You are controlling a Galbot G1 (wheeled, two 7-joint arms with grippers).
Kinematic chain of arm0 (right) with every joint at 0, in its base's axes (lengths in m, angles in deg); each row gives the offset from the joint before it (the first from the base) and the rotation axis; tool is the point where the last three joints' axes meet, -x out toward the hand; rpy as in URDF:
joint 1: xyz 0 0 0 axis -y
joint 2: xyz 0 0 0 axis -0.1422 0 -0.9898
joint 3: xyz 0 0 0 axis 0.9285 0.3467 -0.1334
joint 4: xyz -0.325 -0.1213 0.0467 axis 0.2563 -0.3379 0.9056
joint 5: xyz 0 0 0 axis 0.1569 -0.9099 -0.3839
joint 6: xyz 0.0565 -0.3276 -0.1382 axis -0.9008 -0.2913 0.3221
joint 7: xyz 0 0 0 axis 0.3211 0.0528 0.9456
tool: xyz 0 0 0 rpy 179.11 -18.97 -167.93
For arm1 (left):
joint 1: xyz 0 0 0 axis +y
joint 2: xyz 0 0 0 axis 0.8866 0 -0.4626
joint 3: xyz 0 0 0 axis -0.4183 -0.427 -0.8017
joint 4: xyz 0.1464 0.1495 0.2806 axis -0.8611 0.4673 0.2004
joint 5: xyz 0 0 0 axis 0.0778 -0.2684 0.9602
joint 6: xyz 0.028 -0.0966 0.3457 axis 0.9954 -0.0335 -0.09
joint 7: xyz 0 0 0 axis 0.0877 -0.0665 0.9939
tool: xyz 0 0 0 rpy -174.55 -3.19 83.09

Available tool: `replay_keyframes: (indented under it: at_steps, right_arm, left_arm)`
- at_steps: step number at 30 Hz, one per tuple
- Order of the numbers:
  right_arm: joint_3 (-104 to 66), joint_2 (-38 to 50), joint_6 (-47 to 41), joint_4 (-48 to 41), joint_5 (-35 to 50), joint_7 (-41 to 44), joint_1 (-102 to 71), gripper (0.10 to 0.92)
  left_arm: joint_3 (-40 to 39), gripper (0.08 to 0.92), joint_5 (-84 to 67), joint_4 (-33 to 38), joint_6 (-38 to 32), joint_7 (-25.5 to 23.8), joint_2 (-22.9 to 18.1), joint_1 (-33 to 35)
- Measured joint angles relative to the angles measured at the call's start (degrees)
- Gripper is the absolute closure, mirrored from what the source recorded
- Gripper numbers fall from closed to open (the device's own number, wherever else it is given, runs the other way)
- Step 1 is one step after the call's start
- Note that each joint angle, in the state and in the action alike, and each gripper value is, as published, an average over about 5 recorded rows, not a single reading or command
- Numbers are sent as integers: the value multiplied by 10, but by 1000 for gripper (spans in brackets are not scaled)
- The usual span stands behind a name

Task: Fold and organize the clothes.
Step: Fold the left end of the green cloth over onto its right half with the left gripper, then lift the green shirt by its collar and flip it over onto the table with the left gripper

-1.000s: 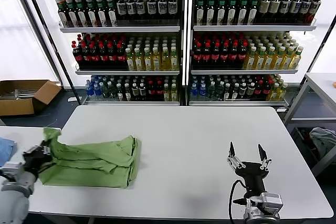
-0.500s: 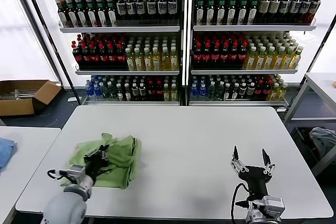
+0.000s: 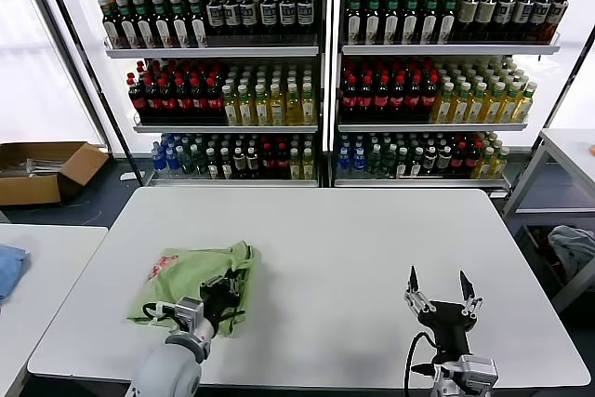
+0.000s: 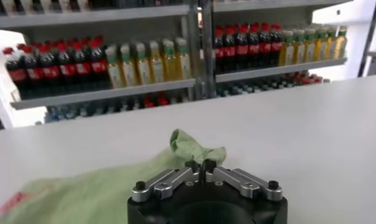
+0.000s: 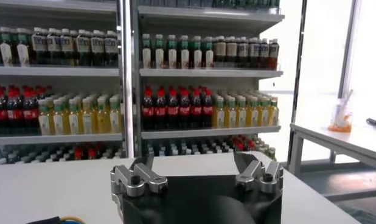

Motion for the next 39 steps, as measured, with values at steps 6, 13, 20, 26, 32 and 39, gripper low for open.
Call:
replay_keyframes:
  at_steps: [6,13,20,26,32,39]
  right_arm:
    - [8,1,1,-3,-1,-2,4,203]
    - [16,7,1,-11,1,-4,11,203]
    - [26,11,1,-19,2,-4,20,203]
    - [37,19,-4,-26,3,-4,33,203]
    - [45,23,-9,-32,5,-3,49,203]
    - [49,22,-14,-33,5,-3,60,203]
  left_arm:
    - [-22,630,-7,-9,-14,9,-23,13]
    - [-48,431,-93,17,-10,26,-46,37]
    - [-33,236,-201,99,-7,45,-49,40]
    - [42,179,-211,128,-15,47,-18,25]
    - [133,177,-188,72,-34,37,37,21]
    - [183,177,-180,1,-45,18,66,24]
